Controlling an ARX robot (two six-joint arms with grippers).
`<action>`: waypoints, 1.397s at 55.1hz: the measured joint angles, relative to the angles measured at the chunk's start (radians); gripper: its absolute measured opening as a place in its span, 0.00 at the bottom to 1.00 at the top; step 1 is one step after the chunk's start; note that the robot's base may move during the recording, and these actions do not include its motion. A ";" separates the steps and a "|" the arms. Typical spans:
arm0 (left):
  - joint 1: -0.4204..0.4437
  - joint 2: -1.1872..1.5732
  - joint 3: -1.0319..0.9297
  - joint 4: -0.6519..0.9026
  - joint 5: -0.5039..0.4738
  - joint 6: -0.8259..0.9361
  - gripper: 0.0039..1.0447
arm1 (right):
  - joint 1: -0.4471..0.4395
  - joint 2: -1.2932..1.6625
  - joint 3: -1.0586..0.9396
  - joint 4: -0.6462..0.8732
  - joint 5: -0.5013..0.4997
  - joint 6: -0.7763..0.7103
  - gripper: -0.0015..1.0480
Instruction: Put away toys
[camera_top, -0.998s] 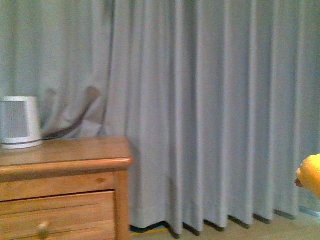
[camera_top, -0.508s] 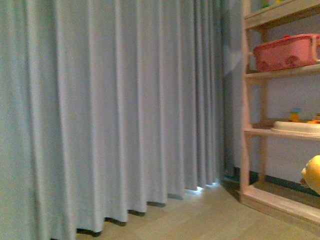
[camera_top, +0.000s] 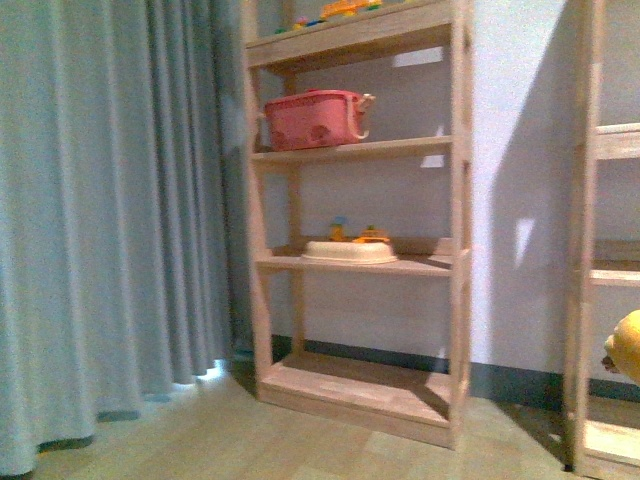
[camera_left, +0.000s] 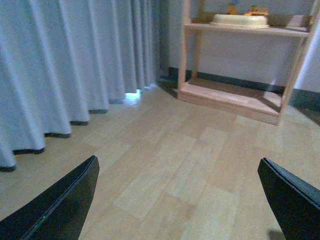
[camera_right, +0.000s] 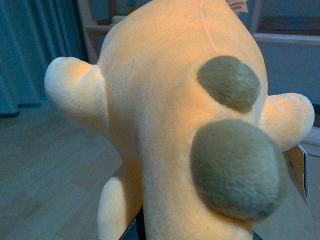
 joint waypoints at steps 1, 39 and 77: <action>0.000 0.000 0.000 0.000 0.001 0.000 0.94 | 0.000 0.000 0.000 0.000 0.000 0.000 0.07; -0.002 0.001 0.000 0.000 0.002 0.000 0.94 | -0.002 0.000 0.000 0.000 -0.004 0.000 0.07; -0.002 0.001 0.000 0.000 0.003 0.000 0.94 | -0.002 0.000 0.000 0.000 -0.002 0.000 0.07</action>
